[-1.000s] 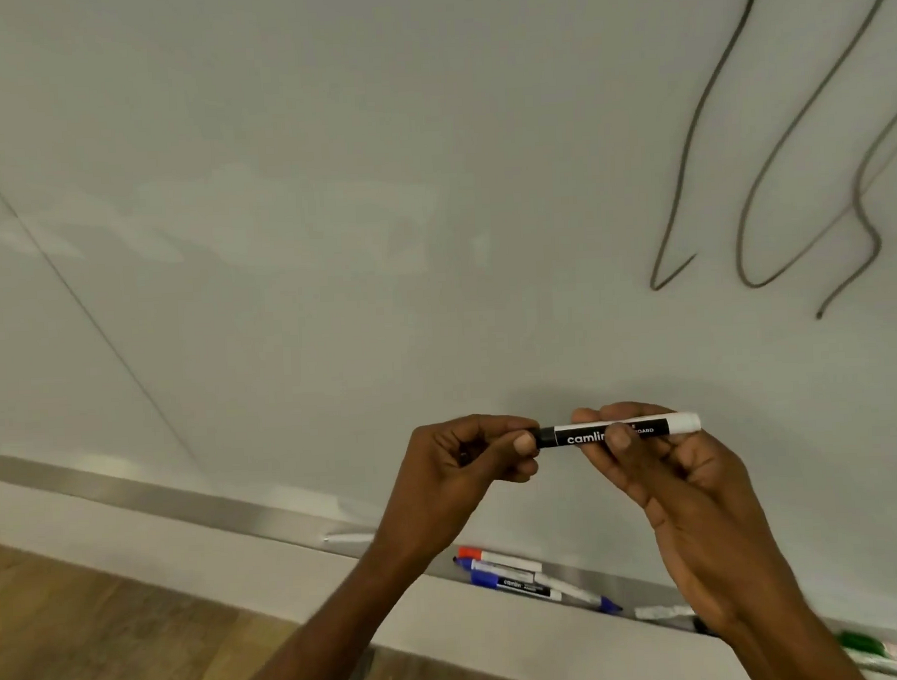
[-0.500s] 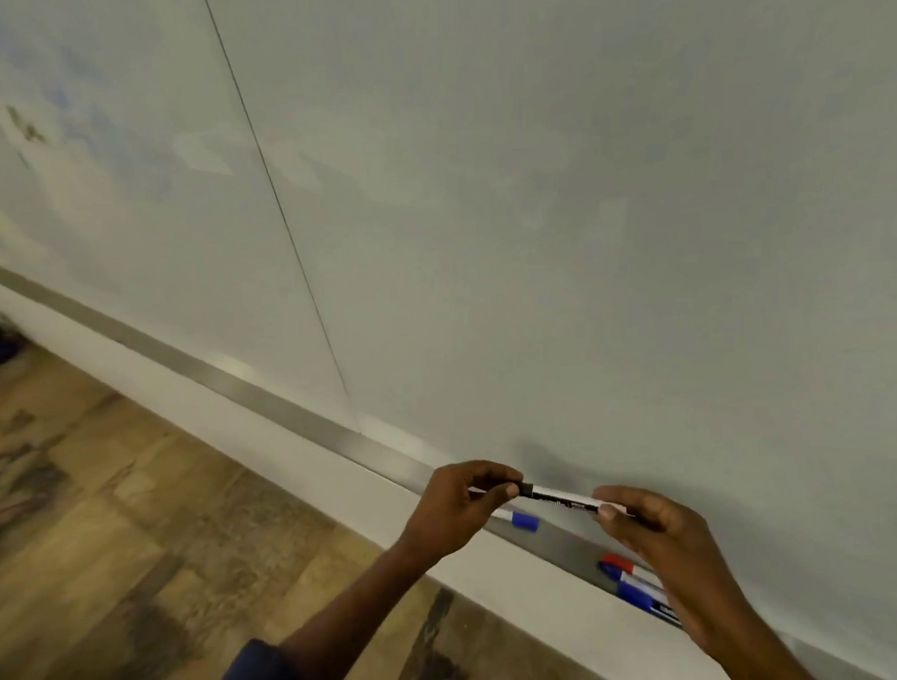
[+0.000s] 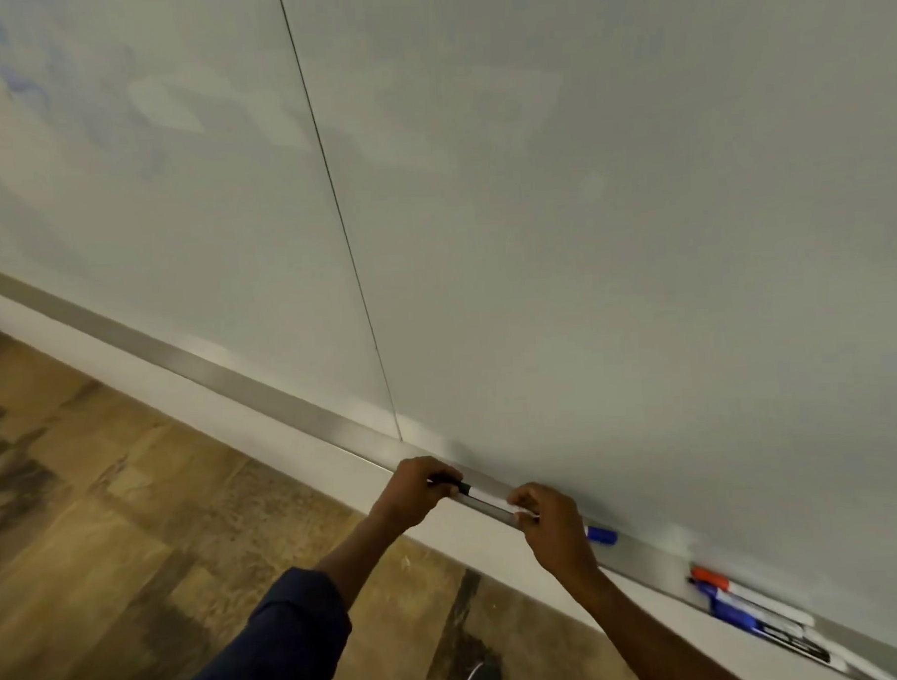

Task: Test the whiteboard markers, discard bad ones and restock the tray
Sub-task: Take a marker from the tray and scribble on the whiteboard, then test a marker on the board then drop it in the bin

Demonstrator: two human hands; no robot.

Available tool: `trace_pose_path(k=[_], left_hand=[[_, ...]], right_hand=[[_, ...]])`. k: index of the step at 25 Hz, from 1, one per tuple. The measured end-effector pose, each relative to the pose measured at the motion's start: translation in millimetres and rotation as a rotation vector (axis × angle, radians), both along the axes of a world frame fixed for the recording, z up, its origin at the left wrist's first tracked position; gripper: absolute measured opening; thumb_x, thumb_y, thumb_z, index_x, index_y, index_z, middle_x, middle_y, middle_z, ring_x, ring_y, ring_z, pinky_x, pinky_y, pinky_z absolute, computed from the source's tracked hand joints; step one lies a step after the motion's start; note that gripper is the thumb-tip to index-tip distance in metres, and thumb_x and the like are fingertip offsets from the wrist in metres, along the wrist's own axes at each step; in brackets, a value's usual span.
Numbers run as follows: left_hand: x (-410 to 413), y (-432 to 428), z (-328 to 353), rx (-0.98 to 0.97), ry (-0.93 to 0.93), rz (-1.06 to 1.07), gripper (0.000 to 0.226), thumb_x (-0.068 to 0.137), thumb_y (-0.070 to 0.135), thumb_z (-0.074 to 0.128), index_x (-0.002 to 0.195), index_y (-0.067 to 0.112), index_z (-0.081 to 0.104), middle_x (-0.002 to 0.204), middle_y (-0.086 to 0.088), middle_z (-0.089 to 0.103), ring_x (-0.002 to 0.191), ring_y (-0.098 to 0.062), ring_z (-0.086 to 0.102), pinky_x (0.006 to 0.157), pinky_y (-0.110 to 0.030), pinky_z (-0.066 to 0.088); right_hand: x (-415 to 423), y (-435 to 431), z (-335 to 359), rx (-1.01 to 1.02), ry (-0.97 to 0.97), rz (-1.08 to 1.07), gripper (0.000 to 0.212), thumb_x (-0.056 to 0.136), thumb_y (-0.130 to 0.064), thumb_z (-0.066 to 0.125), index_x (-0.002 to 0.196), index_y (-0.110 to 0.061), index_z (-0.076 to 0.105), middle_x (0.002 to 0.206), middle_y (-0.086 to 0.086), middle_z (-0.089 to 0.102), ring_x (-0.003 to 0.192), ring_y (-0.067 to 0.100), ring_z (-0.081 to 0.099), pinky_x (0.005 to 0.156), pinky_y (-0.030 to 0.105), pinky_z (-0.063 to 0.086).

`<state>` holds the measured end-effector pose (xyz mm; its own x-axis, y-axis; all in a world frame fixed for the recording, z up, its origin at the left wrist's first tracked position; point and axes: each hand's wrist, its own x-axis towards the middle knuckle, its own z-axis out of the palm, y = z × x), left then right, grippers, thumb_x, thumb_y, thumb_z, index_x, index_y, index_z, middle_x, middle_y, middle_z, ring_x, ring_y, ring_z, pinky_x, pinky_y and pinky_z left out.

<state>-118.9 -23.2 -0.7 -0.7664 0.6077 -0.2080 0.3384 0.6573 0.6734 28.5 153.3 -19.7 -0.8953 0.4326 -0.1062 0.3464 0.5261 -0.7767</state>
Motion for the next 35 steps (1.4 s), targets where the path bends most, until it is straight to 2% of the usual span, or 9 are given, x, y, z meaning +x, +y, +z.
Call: trace_pose_path(k=[5,12,15,18,21,25,28,32,35], left_hand=[[-31,-4,-24,-0.093,-0.001,-0.019,0.02,0.089,0.008,0.066,0.105,0.014,0.077,0.106,-0.004,0.071,0.099,-0.019,0.064,0.087,-0.026,0.05],[-39,-8,-45,-0.096,0.103,-0.138,0.023,0.087,0.008,0.063,0.103,0.018,0.077,0.102,-0.001,0.07,0.097,-0.018,0.064,0.088,-0.026,0.052],[-35,-3,-48,-0.059,0.105,-0.202,0.023,0.087,0.009,0.064,0.103,0.019,0.077,0.101,-0.001,0.07,0.095,-0.016,0.065,0.088,-0.029,0.054],[-31,3,-50,-0.044,0.118,-0.247,0.022,0.088,0.01,0.064,0.102,0.021,0.077,0.101,0.001,0.07,0.094,-0.015,0.066,0.087,-0.028,0.054],[-30,1,-53,-0.034,0.128,-0.249,0.022,0.09,0.011,0.064,0.105,0.023,0.076,0.104,0.005,0.068,0.094,-0.009,0.064,0.086,-0.022,0.055],[-24,5,-58,-0.019,0.14,-0.271,0.022,0.093,0.015,0.064,0.108,0.025,0.075,0.106,0.008,0.067,0.094,-0.002,0.062,0.084,-0.007,0.047],[-23,7,-62,0.017,0.149,-0.281,0.022,0.092,0.015,0.065,0.107,0.027,0.075,0.103,0.009,0.069,0.091,0.001,0.062,0.084,-0.007,0.049],[-19,7,-61,0.03,0.165,-0.297,0.019,0.093,0.023,0.065,0.11,0.027,0.073,0.105,0.009,0.069,0.094,0.0,0.06,0.087,-0.022,0.055],[0,16,-49,0.066,0.195,-0.253,0.023,0.094,0.029,0.064,0.116,0.026,0.07,0.114,0.009,0.067,0.101,0.0,0.055,0.088,-0.014,0.052]], right_hand=[[-33,-20,-30,0.15,-0.019,-0.037,0.021,0.087,-0.005,0.067,0.095,-0.024,0.069,0.094,-0.01,0.07,0.092,0.01,0.066,0.08,0.019,0.053],[-26,-25,-47,0.289,-0.096,0.008,0.028,0.093,-0.015,0.062,0.118,-0.024,0.069,0.117,-0.005,0.068,0.109,0.013,0.064,0.095,0.027,0.051],[-14,-17,-46,0.338,-0.06,0.041,0.028,0.09,-0.014,0.063,0.115,-0.025,0.07,0.114,-0.006,0.07,0.106,0.015,0.066,0.094,0.03,0.052],[-3,-7,-39,0.437,0.01,0.071,0.022,0.086,-0.016,0.065,0.101,-0.027,0.075,0.098,-0.01,0.075,0.09,0.014,0.069,0.086,0.03,0.056],[11,12,-42,0.481,0.01,0.094,0.026,0.089,-0.022,0.053,0.107,-0.027,0.072,0.105,-0.011,0.073,0.098,0.012,0.066,0.093,0.027,0.049],[43,42,-39,0.568,-0.091,0.142,0.038,0.075,-0.013,0.072,0.111,-0.028,0.071,0.11,-0.01,0.072,0.103,0.013,0.068,0.091,0.028,0.054],[61,54,-25,0.615,-0.151,0.206,0.034,0.076,-0.031,0.062,0.108,-0.029,0.072,0.105,-0.008,0.074,0.096,0.016,0.072,0.083,0.033,0.057],[66,52,-11,0.569,-0.21,0.202,0.069,0.078,-0.052,0.023,0.129,-0.026,0.061,0.13,-0.003,0.062,0.123,0.021,0.057,0.1,0.035,0.048],[67,46,8,0.354,-0.046,0.097,0.042,0.098,-0.037,0.038,0.135,-0.025,0.054,0.135,-0.004,0.053,0.124,0.011,0.051,0.104,0.028,0.046]])
